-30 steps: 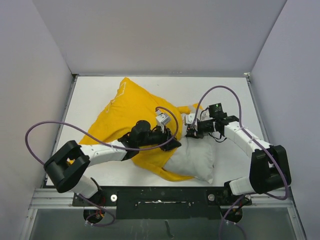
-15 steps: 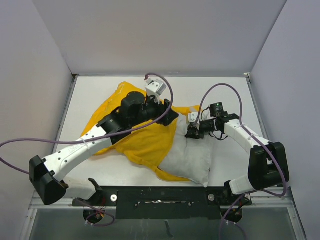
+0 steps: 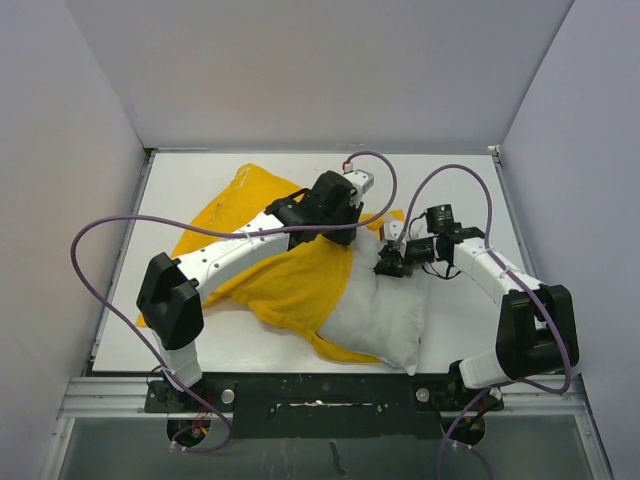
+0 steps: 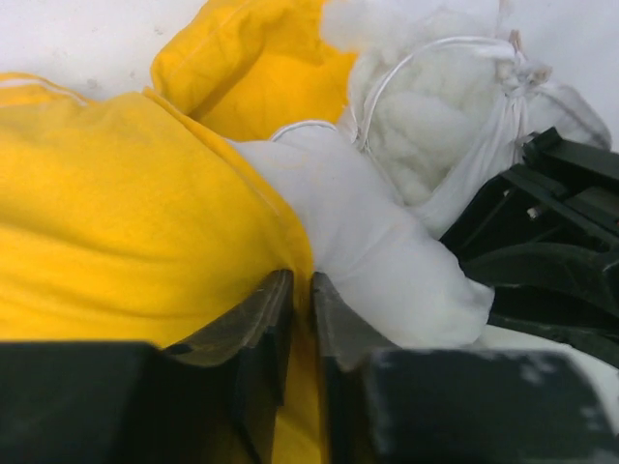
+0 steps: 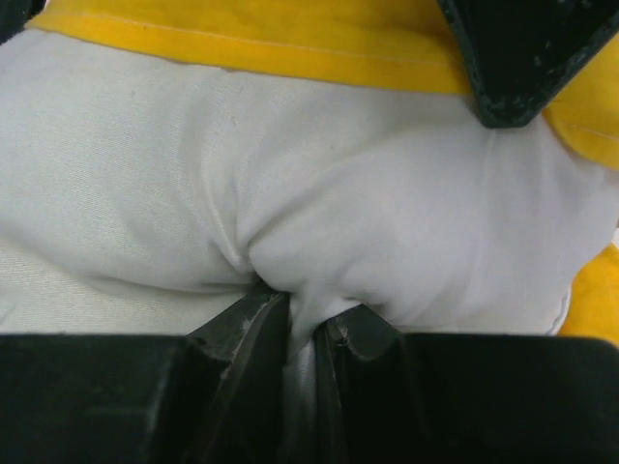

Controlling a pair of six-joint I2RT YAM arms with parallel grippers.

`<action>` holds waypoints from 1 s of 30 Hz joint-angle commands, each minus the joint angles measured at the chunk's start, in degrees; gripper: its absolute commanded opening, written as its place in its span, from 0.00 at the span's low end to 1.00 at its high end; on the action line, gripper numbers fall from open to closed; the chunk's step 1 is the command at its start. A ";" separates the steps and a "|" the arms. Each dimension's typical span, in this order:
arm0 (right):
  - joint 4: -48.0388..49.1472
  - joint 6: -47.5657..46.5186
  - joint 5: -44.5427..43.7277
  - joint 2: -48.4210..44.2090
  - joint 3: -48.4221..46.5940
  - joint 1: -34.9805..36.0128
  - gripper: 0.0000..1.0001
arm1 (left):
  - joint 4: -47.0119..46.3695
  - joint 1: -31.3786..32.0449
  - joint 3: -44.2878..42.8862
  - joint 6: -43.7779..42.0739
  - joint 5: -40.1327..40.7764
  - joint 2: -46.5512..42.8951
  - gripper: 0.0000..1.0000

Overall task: Put the pillow into the pillowcase
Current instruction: Stuff the pillow into the pillowcase.

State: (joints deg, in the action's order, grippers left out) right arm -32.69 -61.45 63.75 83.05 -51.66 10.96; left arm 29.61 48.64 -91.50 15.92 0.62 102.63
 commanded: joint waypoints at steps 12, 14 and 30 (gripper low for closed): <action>12.17 28.49 -0.28 -1.54 -14.90 -2.48 0.05 | -16.38 -3.07 -13.01 7.66 -30.16 -5.39 0.00; 17.29 35.26 2.84 -2.58 -18.09 -4.69 0.04 | -21.19 -3.39 -14.21 10.50 -34.45 -5.54 0.00; -47.84 -27.86 1.61 -4.21 -18.19 -16.31 0.67 | -81.86 -3.98 36.29 29.29 -38.84 2.54 0.00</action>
State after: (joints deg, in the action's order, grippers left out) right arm -44.69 -60.75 60.05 82.35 -58.70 1.21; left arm -29.93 42.85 -59.83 37.21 -34.37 99.92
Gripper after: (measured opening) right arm 0.585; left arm 0.008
